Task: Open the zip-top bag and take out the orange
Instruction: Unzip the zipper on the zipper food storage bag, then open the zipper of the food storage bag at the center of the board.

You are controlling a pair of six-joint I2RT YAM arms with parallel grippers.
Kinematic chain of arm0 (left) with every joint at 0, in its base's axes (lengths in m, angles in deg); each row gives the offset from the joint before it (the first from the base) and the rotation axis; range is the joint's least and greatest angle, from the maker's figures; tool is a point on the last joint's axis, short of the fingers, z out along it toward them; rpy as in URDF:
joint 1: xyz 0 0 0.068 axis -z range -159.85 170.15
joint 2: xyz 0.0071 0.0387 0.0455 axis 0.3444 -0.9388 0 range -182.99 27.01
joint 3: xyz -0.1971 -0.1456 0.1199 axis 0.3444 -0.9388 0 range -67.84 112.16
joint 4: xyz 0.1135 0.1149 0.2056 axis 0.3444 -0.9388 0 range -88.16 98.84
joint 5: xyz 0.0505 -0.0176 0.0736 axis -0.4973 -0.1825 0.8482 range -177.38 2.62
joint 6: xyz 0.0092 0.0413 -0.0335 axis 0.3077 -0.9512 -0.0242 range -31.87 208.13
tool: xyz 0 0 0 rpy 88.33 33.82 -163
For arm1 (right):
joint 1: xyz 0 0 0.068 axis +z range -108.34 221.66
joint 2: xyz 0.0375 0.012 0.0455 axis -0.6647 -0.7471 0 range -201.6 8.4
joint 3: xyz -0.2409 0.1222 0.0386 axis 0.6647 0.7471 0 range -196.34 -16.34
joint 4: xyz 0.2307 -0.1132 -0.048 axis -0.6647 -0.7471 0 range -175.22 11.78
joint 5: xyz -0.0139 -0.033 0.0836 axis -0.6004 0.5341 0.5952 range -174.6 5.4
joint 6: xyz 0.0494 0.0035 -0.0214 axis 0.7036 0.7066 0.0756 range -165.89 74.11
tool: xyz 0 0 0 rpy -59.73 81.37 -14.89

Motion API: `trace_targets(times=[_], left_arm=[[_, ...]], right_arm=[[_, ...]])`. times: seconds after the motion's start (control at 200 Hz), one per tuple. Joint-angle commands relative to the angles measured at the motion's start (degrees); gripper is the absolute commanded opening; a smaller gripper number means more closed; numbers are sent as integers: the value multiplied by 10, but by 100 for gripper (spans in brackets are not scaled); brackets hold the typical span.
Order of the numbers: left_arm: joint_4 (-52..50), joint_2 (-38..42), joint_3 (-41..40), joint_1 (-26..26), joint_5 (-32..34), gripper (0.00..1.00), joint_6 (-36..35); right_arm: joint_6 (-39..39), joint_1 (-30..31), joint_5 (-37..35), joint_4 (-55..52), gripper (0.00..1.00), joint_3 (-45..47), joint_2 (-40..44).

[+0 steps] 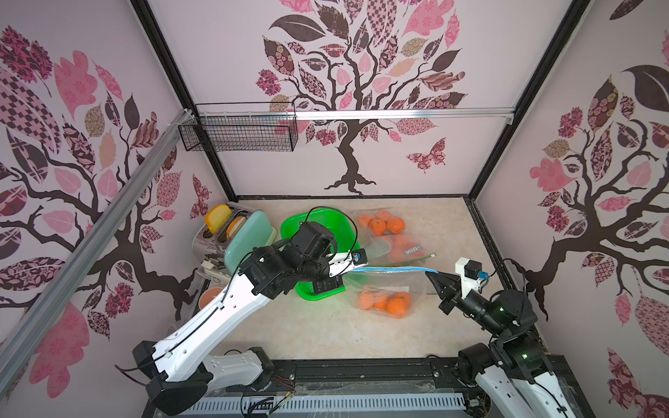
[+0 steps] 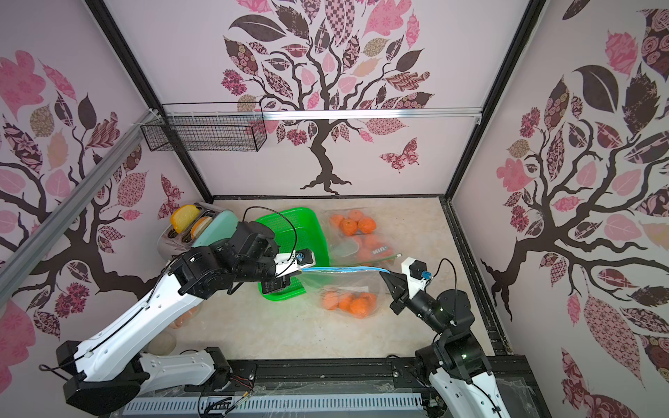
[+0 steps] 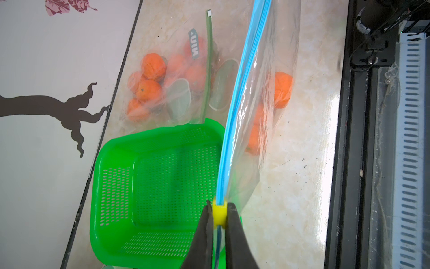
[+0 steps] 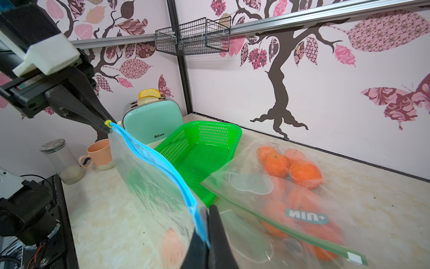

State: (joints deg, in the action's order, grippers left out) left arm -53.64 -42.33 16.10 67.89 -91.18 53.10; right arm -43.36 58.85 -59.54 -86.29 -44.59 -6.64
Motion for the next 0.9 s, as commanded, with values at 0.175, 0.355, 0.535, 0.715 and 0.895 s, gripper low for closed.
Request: trace_targets(times=[0.175,0.355,0.535,0.715,0.895], left_arm=[[-41,35,-23,-12,24,0,17],[-32,28,-4,-12,-19,34,22],[-7,8,98,-12,-106,65,49],[5,-44,162,-11,-201,70,62],[-26,-123,183,11,-186,63,45]], right_arm=[[-1,-1,-35,7,0,-22,5],[-2,-1,4,21,0,-12,6],[-15,-1,48,29,0,4,11],[-29,0,65,27,0,12,17],[-29,1,70,29,0,13,20]])
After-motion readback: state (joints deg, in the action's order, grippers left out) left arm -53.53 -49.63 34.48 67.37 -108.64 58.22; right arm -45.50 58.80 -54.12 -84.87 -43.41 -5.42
